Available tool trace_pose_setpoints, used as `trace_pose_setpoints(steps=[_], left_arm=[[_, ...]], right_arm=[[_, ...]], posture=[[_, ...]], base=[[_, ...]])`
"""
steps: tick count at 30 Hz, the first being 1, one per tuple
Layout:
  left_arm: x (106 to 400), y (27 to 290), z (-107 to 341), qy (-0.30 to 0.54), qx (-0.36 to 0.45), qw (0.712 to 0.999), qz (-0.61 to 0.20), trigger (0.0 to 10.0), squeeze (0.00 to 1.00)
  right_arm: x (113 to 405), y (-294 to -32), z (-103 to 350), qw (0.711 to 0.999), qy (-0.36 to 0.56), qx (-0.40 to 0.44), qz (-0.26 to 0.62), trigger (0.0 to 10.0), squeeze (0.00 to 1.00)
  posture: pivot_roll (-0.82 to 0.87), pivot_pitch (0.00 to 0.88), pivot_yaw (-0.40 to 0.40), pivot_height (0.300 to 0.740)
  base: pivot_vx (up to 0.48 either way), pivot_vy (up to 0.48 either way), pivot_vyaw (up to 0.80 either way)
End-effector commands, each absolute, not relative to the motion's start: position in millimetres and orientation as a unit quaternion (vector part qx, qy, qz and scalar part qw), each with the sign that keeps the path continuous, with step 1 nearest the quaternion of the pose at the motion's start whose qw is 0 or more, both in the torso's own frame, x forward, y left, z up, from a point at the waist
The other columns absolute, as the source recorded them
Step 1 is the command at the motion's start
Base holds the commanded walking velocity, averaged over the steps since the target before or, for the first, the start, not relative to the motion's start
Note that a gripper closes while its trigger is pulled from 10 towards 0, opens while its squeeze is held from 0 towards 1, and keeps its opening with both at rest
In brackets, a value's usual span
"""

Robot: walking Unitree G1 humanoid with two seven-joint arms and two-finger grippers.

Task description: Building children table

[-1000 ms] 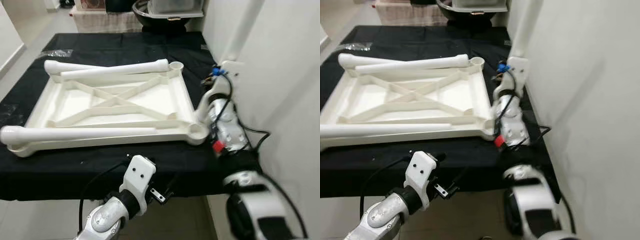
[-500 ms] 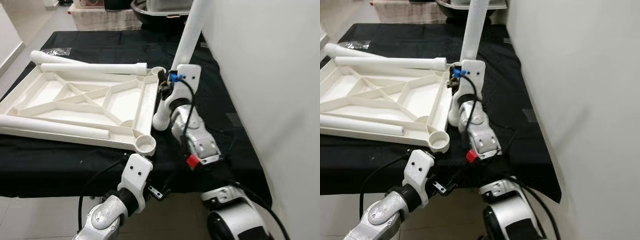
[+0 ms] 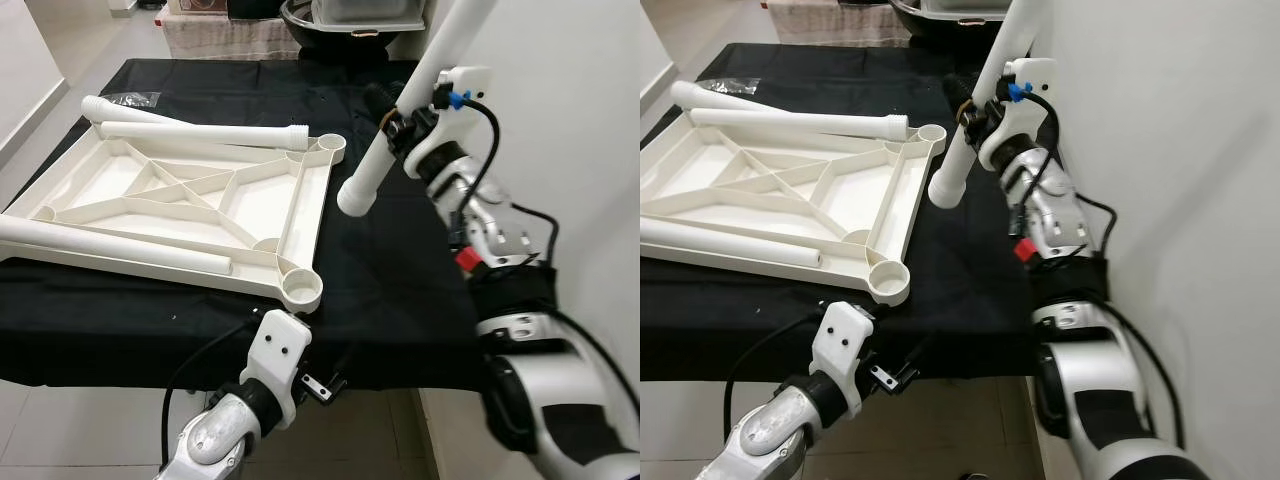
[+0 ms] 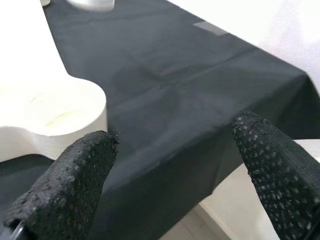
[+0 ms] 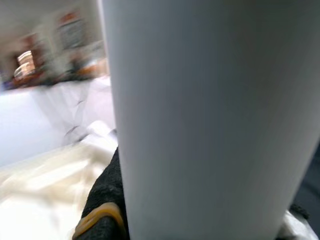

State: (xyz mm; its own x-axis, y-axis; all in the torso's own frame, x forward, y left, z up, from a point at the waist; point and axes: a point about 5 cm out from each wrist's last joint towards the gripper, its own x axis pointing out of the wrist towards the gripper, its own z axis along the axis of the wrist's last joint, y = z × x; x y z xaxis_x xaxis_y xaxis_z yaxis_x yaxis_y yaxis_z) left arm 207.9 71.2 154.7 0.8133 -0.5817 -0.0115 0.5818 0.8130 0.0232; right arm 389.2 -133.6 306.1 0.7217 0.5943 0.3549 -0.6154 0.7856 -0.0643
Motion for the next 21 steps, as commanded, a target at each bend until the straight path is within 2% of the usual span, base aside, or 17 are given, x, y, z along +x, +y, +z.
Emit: trace_pose_setpoints(steps=[1, 2, 5, 6, 10, 14, 18, 21], left_arm=[[197, 67, 157, 0.003, -0.005, 0.947, -0.323, 10.0, 0.0], [197, 67, 157, 0.003, -0.005, 0.947, -0.323, 10.0, 0.0], [187, 69, 161, -0.005, -0.006, 0.951, -0.309, 10.0, 0.0], [187, 69, 161, -0.005, -0.006, 0.951, -0.309, 10.0, 0.0], [183, 74, 162, -0.012, 0.007, 0.962, -0.271, 10.0, 0.0], [181, 76, 160, -0.009, 0.007, 0.965, -0.263, 10.0, 0.0], [182, 77, 159, -0.004, 0.005, 0.967, -0.253, 10.0, 0.0], [182, 77, 158, -0.004, 0.007, 0.968, -0.252, 10.0, 0.0]], right_arm=[[386, -126, 301, 0.898, -0.149, 0.023, 0.413, 10.0, 0.0], [386, -126, 301, 0.898, -0.149, 0.023, 0.413, 10.0, 0.0], [377, -120, 293, 0.838, -0.119, -0.011, 0.533, 10.0, 0.0], [377, -120, 293, 0.838, -0.119, -0.011, 0.533, 10.0, 0.0], [370, -114, 292, 0.789, -0.114, -0.018, 0.603, 10.0, 0.0], [370, -112, 297, 0.776, -0.125, -0.007, 0.618, 10.0, 0.0], [368, -109, 305, 0.742, -0.137, 0.01, 0.656, 10.0, 0.0], [368, -108, 308, 0.741, -0.143, 0.006, 0.657, 10.0, 0.0]], posture=[[0.06, 0.167, -0.058, 0.74], [0.06, 0.167, -0.058, 0.74], [0.07, 0.167, -0.059, 0.74], [0.07, 0.167, -0.059, 0.74], [0.08, 0.167, -0.067, 0.74], [0.08, 0.167, -0.071, 0.74], [0.08, 0.16, -0.071, 0.74], [0.08, 0.156, -0.072, 0.74]], base=[[0.0, 0.0, 0.0], [0.0, 0.0, 0.0], [0.0, 0.0, 0.0], [0.0, 0.0, 0.0], [0.0, 0.0, 0.0], [0.0, 0.0, 0.0], [0.0, 0.0, 0.0], [0.0, 0.0, 0.0]])
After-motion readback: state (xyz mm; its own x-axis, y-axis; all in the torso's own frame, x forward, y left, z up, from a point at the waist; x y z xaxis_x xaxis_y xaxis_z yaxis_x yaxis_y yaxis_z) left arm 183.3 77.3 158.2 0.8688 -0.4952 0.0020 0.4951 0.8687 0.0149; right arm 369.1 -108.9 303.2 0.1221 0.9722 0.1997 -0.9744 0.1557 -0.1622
